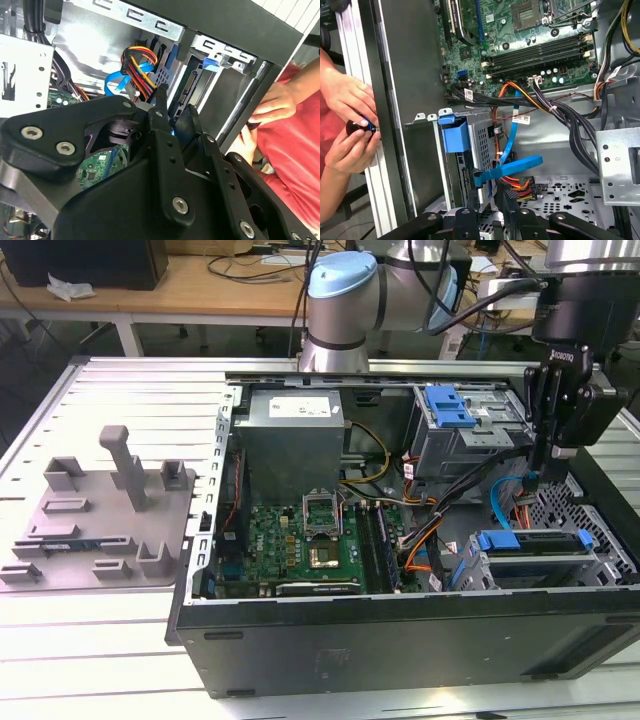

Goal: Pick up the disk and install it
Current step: 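Insert the first disk wire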

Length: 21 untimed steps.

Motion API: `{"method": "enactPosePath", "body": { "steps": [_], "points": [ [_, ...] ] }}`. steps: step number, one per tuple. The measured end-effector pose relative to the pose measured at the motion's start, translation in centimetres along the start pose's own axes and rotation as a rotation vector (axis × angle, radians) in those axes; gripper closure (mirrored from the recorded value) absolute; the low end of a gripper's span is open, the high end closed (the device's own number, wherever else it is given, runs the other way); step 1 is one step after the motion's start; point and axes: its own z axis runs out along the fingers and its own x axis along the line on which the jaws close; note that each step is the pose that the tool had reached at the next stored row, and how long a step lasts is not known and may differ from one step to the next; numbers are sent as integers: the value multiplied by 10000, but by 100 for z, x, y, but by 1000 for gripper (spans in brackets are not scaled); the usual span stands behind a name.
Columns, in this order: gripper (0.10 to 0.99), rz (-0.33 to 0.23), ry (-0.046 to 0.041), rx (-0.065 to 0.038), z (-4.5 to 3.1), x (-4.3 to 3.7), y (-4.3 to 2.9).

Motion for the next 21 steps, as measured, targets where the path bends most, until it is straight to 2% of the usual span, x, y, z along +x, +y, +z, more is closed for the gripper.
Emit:
{"method": "enactPosePath", "body": {
  "steps": [6,8,12,14,16,17,20,21],
  "points": [
    [753,48,273,52,-2,-102,17],
    [753,50,314,68,16,-116,19],
    [753,59,324,91,80,-142,25],
    [753,68,379,120,87,-158,28],
    [753,122,676,303,72,-209,36],
    [753,140,770,366,71,-225,40],
    [753,174,872,454,89,-255,69],
    [753,198,880,492,95,-263,83]
  ]
}}
